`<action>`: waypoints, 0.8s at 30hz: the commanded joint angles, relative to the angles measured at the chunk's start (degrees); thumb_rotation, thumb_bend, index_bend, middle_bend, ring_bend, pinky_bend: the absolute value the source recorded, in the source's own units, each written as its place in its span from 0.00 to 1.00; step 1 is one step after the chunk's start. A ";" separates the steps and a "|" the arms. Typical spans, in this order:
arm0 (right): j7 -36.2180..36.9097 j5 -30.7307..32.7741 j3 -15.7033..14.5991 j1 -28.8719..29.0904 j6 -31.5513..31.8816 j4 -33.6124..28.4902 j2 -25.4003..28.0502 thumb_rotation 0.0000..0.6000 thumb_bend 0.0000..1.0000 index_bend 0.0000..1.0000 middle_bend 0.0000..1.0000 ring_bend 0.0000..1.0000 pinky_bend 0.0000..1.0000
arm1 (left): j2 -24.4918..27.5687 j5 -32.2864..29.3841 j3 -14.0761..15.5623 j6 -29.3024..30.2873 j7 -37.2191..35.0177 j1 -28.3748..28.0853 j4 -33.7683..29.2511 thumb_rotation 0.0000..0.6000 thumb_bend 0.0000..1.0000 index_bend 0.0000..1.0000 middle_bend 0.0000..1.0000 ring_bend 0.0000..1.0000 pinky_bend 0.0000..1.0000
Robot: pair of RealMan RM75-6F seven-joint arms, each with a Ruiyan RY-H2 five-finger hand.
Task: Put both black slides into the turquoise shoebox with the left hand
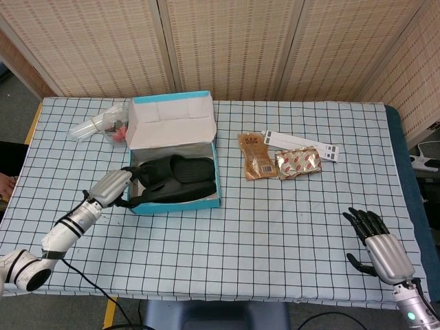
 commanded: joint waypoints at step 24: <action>0.71 -1.11 -0.67 -0.36 0.92 -0.35 0.56 1.00 0.23 0.00 0.00 0.00 0.00 | -5.32 4.95 8.92 14.51 19.99 6.03 -3.69 1.00 0.44 0.15 0.13 0.06 0.16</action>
